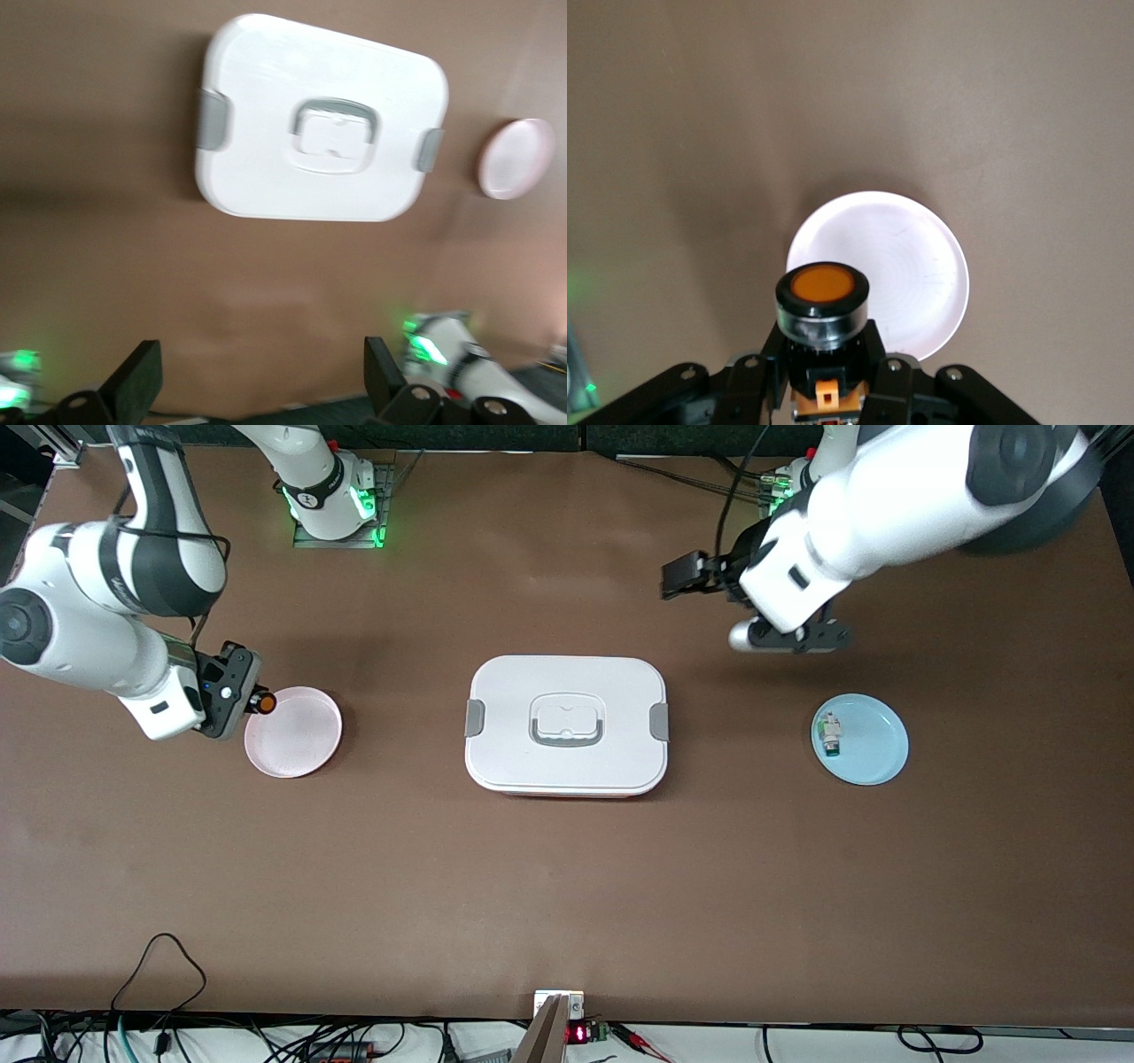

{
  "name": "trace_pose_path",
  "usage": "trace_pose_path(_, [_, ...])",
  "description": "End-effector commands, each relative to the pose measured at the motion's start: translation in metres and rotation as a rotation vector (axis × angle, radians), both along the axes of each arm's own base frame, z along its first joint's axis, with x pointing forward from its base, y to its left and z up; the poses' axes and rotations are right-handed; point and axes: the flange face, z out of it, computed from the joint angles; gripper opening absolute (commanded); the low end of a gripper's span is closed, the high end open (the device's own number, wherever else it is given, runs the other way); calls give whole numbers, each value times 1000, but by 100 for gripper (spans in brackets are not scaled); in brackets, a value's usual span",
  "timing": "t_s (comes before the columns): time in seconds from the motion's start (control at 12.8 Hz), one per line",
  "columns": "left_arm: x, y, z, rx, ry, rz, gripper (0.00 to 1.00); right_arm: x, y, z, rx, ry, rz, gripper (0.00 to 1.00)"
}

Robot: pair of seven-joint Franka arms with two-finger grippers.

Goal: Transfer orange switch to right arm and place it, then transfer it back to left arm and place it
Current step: 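Lower the switch onto the pink plate and open the right gripper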

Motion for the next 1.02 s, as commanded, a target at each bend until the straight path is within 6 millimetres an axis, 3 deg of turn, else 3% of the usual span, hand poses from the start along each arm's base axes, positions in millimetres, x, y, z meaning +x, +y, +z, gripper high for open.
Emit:
trace_pose_path(0.0, [-2, 45, -2, 77, -42, -77, 100, -6, -8, -29, -23, -22, 53, 28])
trace_pose_path(0.23, [19, 116, -7, 50, -72, -190, 100, -21, -11, -70, -43, -76, 116, 28])
trace_pose_path(0.39, [15, 151, -10, 62, -63, -199, 100, -29, -12, -92, -37, -115, 165, 28])
trace_pose_path(0.63, [10, 191, -16, 224, -75, -259, 100, -30, -25, -117, -29, -140, 212, 28])
trace_pose_path(0.7, [14, 212, -20, 226, -68, -242, 100, -31, -28, -123, -27, -146, 231, 28])
trace_pose_path(0.94, [19, 241, -27, 266, -68, -253, 100, -32, -35, -142, -28, -157, 263, 29])
